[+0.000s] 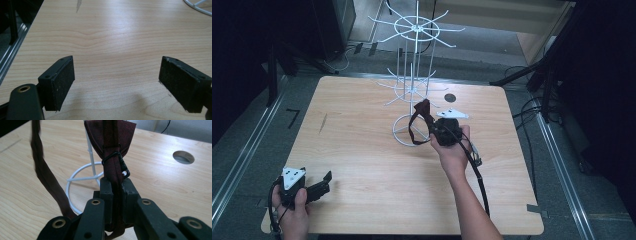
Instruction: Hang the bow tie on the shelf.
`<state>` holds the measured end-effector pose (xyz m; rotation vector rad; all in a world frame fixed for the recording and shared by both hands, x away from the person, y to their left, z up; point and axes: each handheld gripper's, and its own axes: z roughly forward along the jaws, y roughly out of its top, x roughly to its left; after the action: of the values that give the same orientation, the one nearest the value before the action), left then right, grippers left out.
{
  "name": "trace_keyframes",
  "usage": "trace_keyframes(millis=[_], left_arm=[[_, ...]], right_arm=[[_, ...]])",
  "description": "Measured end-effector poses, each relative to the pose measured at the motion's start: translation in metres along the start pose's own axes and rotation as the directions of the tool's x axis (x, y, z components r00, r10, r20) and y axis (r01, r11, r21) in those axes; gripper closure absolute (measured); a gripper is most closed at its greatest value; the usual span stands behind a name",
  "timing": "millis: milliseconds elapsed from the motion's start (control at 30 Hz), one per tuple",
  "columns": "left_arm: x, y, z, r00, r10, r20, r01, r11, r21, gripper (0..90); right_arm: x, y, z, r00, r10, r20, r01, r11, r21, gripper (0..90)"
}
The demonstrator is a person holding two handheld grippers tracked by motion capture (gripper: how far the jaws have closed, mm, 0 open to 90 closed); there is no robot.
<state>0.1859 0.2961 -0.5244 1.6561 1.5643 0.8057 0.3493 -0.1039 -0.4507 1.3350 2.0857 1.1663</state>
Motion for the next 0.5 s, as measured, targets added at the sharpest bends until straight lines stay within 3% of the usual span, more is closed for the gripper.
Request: trace_keyframes(millis=[500], left_arm=[[0.0, 0.0, 0.0, 1.0, -0.006, 0.002, 0.006, 1.0, 0.003, 14.1]], right_arm=[[-0.004, -0.015, 0.024, 0.9998, -0.008, 0.018, 0.006, 0.996, 0.084, 81.6]])
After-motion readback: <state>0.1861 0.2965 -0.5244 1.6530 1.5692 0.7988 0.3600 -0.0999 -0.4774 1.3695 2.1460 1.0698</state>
